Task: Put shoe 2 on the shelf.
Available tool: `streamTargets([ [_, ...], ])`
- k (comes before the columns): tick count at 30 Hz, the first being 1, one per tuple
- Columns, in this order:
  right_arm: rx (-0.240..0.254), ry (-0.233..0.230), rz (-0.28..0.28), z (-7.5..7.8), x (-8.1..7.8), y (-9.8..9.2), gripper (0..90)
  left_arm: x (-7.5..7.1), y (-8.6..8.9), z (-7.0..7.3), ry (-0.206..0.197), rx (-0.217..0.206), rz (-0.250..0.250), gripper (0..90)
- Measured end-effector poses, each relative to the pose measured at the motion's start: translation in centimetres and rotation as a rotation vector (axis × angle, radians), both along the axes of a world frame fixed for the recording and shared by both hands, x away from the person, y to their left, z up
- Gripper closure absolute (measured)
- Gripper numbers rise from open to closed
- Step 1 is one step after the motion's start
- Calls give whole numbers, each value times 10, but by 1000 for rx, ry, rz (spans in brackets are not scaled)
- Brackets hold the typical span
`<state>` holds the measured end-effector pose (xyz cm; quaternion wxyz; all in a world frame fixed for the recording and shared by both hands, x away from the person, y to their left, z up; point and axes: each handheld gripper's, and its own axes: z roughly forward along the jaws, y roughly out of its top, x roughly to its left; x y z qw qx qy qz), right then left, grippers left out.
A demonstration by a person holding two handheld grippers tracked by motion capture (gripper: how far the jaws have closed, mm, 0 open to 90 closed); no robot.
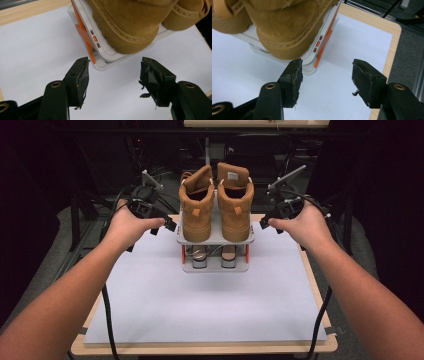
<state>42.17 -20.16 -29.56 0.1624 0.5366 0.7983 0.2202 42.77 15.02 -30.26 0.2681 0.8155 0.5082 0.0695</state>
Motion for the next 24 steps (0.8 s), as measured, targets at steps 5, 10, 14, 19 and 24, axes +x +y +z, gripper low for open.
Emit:
streamTargets([
  [5,7,14,24,-14,-11,-2,414,-14,3,-21,10,-10,-36,428],
  [10,14,21,41,-31,-25,-9,414,-27,9,-43,25,-31,-61,429],
  [14,0,15,57,-48,-35,-11,416,-35,16,-62,27,-35,-60,429],
  [19,-6,17,93,-70,-44,-3,419,-42,17,-78,11,-12,-68,428],
  [24,56,52,112,-95,-53,7,422,-52,13,-98,10,-44,-100,428],
])
